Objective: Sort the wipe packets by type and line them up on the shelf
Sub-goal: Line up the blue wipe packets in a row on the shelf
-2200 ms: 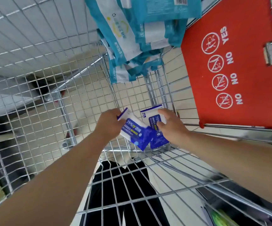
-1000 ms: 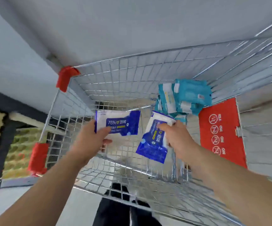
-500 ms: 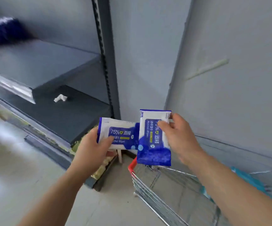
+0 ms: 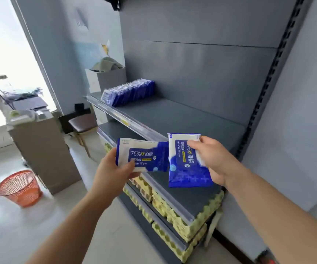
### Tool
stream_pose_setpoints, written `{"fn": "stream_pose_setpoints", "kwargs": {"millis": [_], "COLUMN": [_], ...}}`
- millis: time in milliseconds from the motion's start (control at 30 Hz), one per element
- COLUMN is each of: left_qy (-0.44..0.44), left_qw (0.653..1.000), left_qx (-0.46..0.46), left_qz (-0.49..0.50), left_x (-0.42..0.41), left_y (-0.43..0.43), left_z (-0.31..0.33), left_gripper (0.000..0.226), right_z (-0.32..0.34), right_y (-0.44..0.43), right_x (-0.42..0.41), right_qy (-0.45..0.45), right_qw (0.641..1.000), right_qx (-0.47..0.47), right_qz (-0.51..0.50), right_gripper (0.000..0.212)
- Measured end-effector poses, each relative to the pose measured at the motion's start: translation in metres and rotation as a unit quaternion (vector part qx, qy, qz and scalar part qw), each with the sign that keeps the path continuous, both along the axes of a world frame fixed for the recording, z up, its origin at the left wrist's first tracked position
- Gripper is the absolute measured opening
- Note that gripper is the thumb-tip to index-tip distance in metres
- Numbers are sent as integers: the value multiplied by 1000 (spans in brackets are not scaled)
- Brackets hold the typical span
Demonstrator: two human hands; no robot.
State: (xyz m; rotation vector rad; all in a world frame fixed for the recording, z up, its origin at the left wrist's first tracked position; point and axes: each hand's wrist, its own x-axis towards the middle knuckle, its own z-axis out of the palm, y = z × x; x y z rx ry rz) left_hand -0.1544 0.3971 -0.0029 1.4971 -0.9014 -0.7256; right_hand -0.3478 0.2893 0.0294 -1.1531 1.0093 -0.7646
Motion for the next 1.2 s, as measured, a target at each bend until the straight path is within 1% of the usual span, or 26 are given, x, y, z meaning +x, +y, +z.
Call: {"fn": "stream_pose_setpoints", "kwargs": {"millis": [33, 100, 200, 367, 433, 600, 733, 867, 967, 1033, 1133, 1200], "left_qy": [7, 32, 73, 97, 110, 110, 109, 105, 106, 107, 121, 93], "left_qw": [1000, 999, 996, 995, 994, 994, 994, 994, 990, 985, 966, 956], "left_qx": [0, -1, 7, 13, 11, 8, 14, 34, 54, 71, 81, 87], "left_qz": [9, 25, 42, 31, 23, 18, 16, -19, -69, -117, -213, -266], "left_x": [21, 58, 110, 184, 213, 285, 338, 386, 422, 444, 473, 485], "left_y": [-4, -14, -37, -89, -117, -197, -254, -299, -333, -356, -390, -409], "left_z": [5, 13, 13, 9, 10, 17, 19, 15, 13, 13, 13, 12], "left_gripper": [28, 24, 16, 12, 15, 16, 17, 17, 15, 17, 20, 19], "right_z": [6, 13, 18, 20, 21, 29, 32, 29, 26, 22, 13, 7], "right_y": [-3, -13, -35, -93, -122, -199, -253, -292, -314, -324, -333, -335], "right_x": [20, 58, 110, 178, 202, 260, 306, 345, 371, 390, 419, 435], "right_qy": [-7, -10, -3, 16, 23, 70, 80, 85, 87, 85, 113, 139], "right_qw": [1000, 999, 998, 995, 993, 989, 987, 987, 985, 986, 983, 979], "right_qx": [17, 23, -9, -71, -86, -114, -131, -137, -143, -141, -143, -148], "right_qz": [16, 42, 65, 74, 75, 60, 44, 27, 35, 39, 28, 3], "right_gripper": [11, 20, 32, 38, 38, 33, 28, 22, 26, 30, 33, 35]}}
